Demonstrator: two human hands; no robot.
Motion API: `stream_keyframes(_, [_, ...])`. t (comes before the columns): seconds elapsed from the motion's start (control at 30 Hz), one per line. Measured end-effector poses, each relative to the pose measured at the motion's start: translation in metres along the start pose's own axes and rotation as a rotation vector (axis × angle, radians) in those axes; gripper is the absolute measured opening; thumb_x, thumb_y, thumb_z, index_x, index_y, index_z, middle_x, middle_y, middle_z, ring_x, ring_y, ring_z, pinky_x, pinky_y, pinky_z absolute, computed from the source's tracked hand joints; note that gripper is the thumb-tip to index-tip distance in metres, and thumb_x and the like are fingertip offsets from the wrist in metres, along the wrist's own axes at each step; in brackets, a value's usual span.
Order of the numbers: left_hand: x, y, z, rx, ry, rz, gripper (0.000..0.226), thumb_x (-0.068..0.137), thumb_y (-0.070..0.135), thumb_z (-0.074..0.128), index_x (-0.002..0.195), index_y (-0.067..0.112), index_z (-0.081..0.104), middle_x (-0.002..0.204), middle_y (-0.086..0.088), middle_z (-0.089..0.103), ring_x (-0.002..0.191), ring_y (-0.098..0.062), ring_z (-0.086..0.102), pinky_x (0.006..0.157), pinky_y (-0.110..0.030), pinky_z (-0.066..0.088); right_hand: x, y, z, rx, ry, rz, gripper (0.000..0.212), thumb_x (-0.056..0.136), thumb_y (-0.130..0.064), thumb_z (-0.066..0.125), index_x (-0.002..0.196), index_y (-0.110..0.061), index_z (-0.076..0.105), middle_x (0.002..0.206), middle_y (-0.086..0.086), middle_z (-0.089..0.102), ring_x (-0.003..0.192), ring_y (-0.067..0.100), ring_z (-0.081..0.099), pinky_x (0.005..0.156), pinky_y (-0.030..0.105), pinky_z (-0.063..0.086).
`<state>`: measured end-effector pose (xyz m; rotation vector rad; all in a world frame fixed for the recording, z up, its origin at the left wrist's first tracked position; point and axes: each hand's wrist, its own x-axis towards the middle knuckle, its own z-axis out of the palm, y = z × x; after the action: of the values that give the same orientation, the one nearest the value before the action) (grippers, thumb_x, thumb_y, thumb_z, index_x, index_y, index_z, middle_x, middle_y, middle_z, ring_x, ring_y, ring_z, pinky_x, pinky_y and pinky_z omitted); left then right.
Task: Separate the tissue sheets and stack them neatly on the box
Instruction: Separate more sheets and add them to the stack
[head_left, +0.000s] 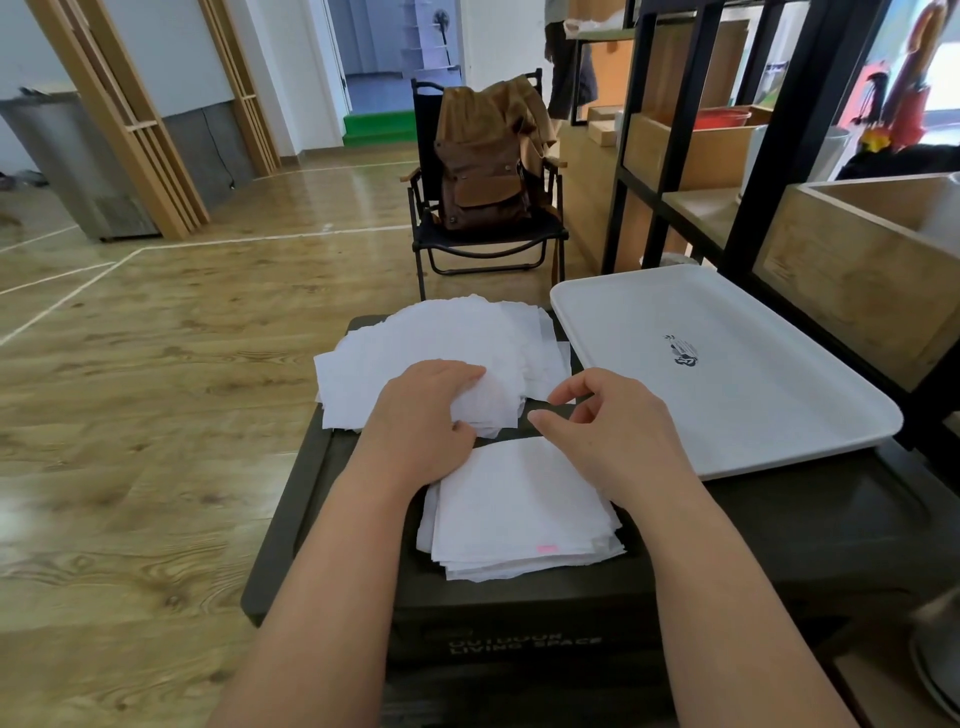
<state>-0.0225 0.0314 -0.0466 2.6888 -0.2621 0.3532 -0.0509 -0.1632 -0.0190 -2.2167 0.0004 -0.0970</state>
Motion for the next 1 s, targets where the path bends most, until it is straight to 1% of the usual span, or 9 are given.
stream_keyframes(0.07, [-0.0003, -0.0013, -0.0003, -0.006, 0.008, -0.005, 0.059, 0.084, 0.008, 0.059, 0.140, 0.024, 0.053, 0.144, 0.006, 0.052, 0.137, -0.013, 0.038, 0.112, -0.024, 0.024, 0.0000, 0.0000, 0.0004, 0.002, -0.002, 0.006, 0.017, 0.083, -0.039, 0.072, 0.092, -0.031, 0.060, 0.072, -0.012, 0.055, 0.070, 0.001, 0.052, 0.056, 0.017, 0.032])
stream_keyframes(0.13, [0.0000, -0.0022, 0.0003, 0.002, 0.028, -0.008, 0.051, 0.088, 0.011, 0.058, 0.137, 0.025, 0.057, 0.144, 0.005, 0.053, 0.137, -0.013, 0.039, 0.111, -0.024, 0.024, 0.0001, -0.0001, 0.0008, 0.004, -0.001, 0.013, 0.017, 0.082, -0.040, 0.072, 0.092, -0.032, 0.060, 0.072, -0.012, 0.055, 0.069, 0.001, 0.053, 0.055, 0.017, 0.032])
stream_keyframes(0.23, [0.0003, -0.0032, 0.0001, -0.014, 0.047, -0.030, 0.040, 0.093, 0.017, 0.060, 0.131, 0.027, 0.063, 0.144, 0.005, 0.054, 0.137, -0.014, 0.041, 0.113, -0.028, 0.026, 0.0002, -0.0001, 0.0009, -0.002, 0.002, 0.014, 0.017, 0.082, -0.041, 0.072, 0.090, -0.033, 0.059, 0.072, -0.013, 0.056, 0.069, 0.001, 0.053, 0.055, 0.017, 0.033])
stream_keyframes(0.3, [0.0003, -0.0038, -0.0009, -0.006, 0.010, -0.020, 0.044, 0.091, 0.018, 0.062, 0.134, 0.029, 0.060, 0.146, 0.005, 0.051, 0.139, -0.014, 0.038, 0.116, -0.029, 0.025, 0.0001, -0.0002, 0.0006, -0.003, 0.005, 0.011, 0.017, 0.082, -0.041, 0.073, 0.090, -0.033, 0.059, 0.072, -0.013, 0.055, 0.070, 0.000, 0.052, 0.055, 0.017, 0.032])
stream_keyframes(0.37, [-0.0004, -0.0029, -0.0015, -0.020, -0.025, -0.002, 0.054, 0.087, 0.013, 0.063, 0.139, 0.029, 0.055, 0.149, 0.005, 0.048, 0.142, -0.013, 0.034, 0.118, -0.029, 0.022, 0.0000, -0.0002, 0.0003, -0.003, 0.003, 0.008, 0.017, 0.082, -0.040, 0.073, 0.089, -0.033, 0.059, 0.072, -0.013, 0.055, 0.070, 0.000, 0.052, 0.055, 0.016, 0.033])
stream_keyframes(0.47, [-0.0015, -0.0014, -0.0025, -0.041, -0.019, 0.001, 0.062, 0.083, 0.008, 0.062, 0.141, 0.028, 0.053, 0.149, 0.005, 0.047, 0.143, -0.014, 0.032, 0.119, -0.031, 0.021, -0.0001, -0.0003, 0.0001, -0.004, 0.001, 0.002, 0.017, 0.082, -0.040, 0.073, 0.090, -0.032, 0.059, 0.073, -0.013, 0.055, 0.071, 0.001, 0.052, 0.056, 0.016, 0.033])
stream_keyframes(0.63, [-0.0004, -0.0014, -0.0022, -0.050, 0.000, -0.009, 0.057, 0.084, 0.011, 0.064, 0.137, 0.029, 0.057, 0.149, 0.004, 0.047, 0.143, -0.015, 0.033, 0.120, -0.036, 0.023, -0.0002, -0.0002, -0.0003, -0.011, 0.001, 0.000, 0.018, 0.083, -0.040, 0.072, 0.092, -0.032, 0.059, 0.073, -0.013, 0.055, 0.070, 0.001, 0.052, 0.056, 0.016, 0.033])
stream_keyframes(0.9, [0.0007, -0.0020, -0.0035, 0.017, 0.068, -0.004, 0.043, 0.088, 0.018, 0.066, 0.129, 0.028, 0.064, 0.142, 0.004, 0.055, 0.138, -0.016, 0.041, 0.117, -0.037, 0.028, 0.0004, 0.0000, 0.0001, -0.013, 0.000, -0.003, 0.018, 0.083, -0.041, 0.072, 0.092, -0.032, 0.059, 0.074, -0.013, 0.054, 0.071, 0.000, 0.052, 0.056, 0.015, 0.033])
stream_keyframes(1.0, [0.0002, -0.0024, -0.0049, 0.040, 0.051, -0.004, 0.041, 0.086, 0.022, 0.071, 0.126, 0.029, 0.066, 0.141, 0.004, 0.056, 0.136, -0.016, 0.042, 0.116, -0.037, 0.030, 0.0005, 0.0004, 0.0004, -0.011, 0.003, -0.002, 0.018, 0.083, -0.041, 0.072, 0.093, -0.032, 0.059, 0.073, -0.013, 0.054, 0.070, 0.000, 0.051, 0.057, 0.015, 0.033])
